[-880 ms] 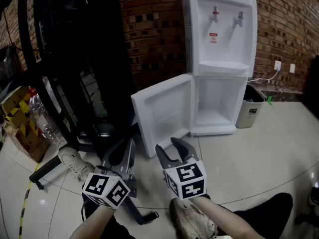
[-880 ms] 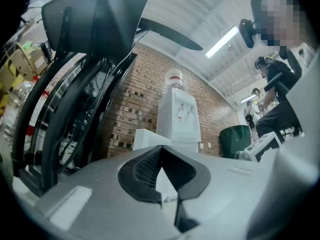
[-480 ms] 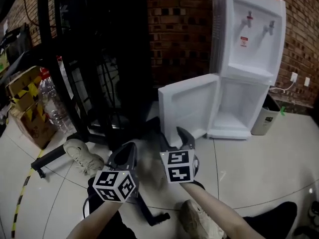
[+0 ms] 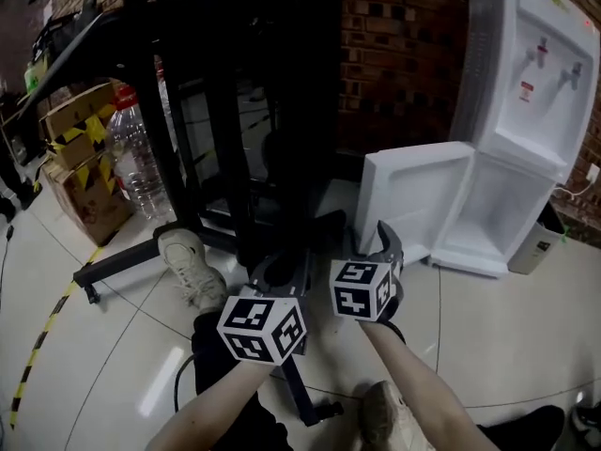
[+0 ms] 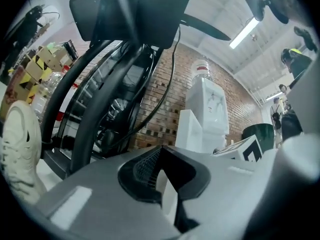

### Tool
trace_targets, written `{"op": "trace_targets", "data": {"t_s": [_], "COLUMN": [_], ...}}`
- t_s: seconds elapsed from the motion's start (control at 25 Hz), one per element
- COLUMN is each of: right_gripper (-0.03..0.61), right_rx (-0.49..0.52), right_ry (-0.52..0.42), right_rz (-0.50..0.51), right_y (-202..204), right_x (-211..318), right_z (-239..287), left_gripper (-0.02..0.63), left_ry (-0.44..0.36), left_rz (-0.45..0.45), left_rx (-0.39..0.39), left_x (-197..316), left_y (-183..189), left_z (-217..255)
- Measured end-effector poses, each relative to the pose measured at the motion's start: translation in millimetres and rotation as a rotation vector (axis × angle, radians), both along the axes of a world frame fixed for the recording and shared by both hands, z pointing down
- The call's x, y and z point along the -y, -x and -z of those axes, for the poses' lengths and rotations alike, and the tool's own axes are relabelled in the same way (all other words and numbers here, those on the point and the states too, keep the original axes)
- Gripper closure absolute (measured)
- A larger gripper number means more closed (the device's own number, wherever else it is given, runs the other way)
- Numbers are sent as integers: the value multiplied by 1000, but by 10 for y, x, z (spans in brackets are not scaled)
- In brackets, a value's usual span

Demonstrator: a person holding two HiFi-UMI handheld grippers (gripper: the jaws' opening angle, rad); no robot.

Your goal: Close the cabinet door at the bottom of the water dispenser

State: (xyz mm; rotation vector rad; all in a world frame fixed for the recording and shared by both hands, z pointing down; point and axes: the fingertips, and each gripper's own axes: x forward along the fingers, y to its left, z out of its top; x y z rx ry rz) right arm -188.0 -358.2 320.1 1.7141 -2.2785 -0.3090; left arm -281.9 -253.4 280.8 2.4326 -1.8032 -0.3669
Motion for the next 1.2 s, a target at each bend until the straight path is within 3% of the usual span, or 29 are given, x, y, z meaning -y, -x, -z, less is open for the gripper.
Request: {"op": "trace_targets", "data": {"t_s": [0.24, 0.4, 0.52, 0.76, 1.04, 1.12, 1.2], "right_gripper": [360, 367, 367, 365, 370, 373, 381], "right_rx": [35, 42, 54, 115, 124, 119, 112], "right_ry": [7, 34, 49, 78, 100, 113, 110], "right_rz": [-3, 37, 67, 81, 41, 22, -16], "right_y": [24, -5, -106, -472, -1100, -1342, -1587], "right_x": [23, -65, -222, -627, -1080, -1192, -1276], "right_z": [-19, -17, -23, -49, -90, -108, -111], "left_gripper": [600, 600, 600, 600, 600, 600, 600], "left_ry": [-20, -46, -40, -45, -90, -86, -54], "left_rz": [5, 0, -14, -45, 6, 15, 7], "left_rx": [-61, 4, -17, 16, 35, -23, -133], "left_x": [110, 171, 183, 150, 86, 61, 65], "left_y": [-101, -254, -337, -529, -652, -709, -816], "left_z": [60, 120, 106, 132, 398, 489, 533]}}
